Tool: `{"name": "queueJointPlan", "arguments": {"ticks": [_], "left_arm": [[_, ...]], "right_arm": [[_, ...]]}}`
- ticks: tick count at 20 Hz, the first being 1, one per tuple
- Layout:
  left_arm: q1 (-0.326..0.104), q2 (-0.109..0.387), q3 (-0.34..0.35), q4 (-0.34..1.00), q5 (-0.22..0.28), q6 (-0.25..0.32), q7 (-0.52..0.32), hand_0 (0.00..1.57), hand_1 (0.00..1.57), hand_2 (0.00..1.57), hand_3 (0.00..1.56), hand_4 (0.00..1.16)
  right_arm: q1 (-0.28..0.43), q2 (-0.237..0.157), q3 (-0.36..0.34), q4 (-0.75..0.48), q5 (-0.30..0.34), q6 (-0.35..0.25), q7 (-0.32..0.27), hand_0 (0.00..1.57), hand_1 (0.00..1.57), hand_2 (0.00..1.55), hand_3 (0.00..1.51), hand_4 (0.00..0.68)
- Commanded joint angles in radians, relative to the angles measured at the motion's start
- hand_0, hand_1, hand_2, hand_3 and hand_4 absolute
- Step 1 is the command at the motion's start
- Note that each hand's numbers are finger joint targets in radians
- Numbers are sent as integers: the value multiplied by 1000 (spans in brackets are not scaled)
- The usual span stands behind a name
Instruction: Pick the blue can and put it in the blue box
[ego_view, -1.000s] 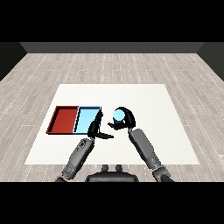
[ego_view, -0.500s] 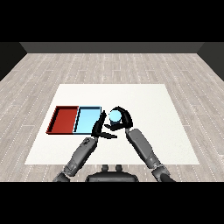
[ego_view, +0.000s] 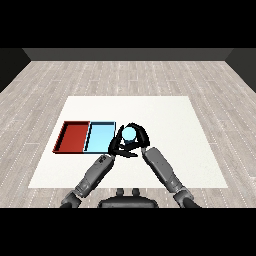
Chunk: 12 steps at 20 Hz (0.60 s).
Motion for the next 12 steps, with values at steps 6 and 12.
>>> {"name": "queueJointPlan", "arguments": {"ticks": [6, 12], "left_arm": [[-79, 0, 49, 130, 4, -51, -48, 0, 0, 0, 0, 0], [13, 33, 2, -73, -39, 20, 15, 0, 0, 0, 0, 174]], "right_arm": [[-45, 1, 104, 10, -39, -79, 26, 1420, 1420, 1442, 1399, 617], [-44, 1, 123, 13, -61, -68, 5, 1319, 1319, 1426, 1395, 617]]}}
